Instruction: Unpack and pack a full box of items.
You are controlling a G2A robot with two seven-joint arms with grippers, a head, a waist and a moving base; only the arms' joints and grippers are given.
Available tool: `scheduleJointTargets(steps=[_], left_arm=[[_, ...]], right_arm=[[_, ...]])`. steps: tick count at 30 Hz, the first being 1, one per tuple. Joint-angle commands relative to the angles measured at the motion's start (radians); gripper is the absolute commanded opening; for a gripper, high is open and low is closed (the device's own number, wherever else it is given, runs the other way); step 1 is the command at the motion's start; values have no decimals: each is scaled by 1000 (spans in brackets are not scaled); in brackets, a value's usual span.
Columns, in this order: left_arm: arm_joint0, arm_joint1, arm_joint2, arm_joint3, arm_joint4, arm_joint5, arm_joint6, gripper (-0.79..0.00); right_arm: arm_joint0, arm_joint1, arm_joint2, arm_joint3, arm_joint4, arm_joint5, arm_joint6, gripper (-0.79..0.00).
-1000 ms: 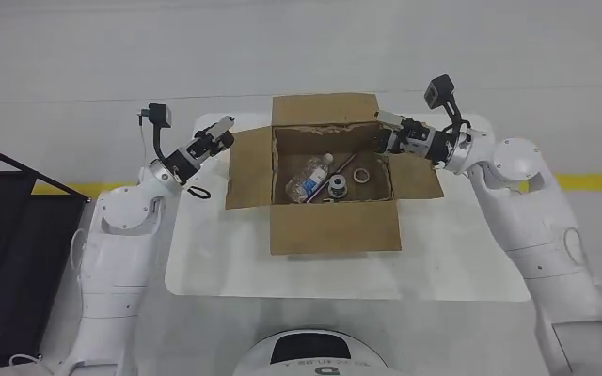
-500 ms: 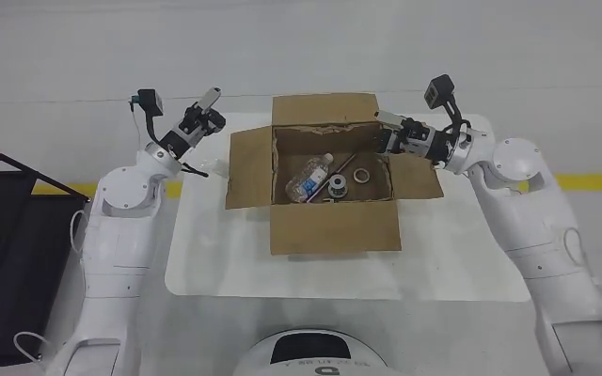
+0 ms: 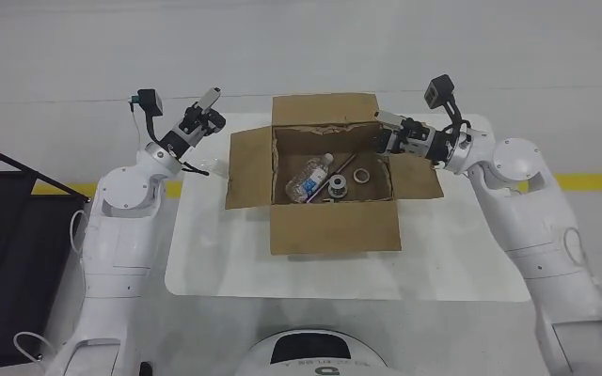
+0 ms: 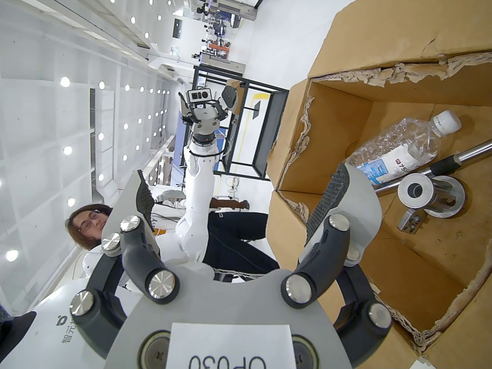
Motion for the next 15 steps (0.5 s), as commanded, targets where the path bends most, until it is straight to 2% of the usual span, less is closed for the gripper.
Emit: scheduleJointTargets(steps=[1, 3, 11, 13, 15], left_arm=[[0, 0, 0, 0, -1, 0, 0, 0], [0, 0, 0, 0, -1, 0, 0, 0], [0, 0, 0, 0, -1, 0, 0, 0], [0, 0, 0, 0, -1, 0, 0, 0], [0, 0, 0, 0, -1, 0, 0, 0]], right_arm=[[-1, -3, -28, -20, -44, 33, -22, 0], [14, -20, -112, -76, -105, 174, -107, 0], [92, -73, -368, -93, -370, 557, -266, 0], [113, -91, -400, -76, -380, 618, -333, 0], [114, -94, -404, -76, -377, 622, -344, 0]])
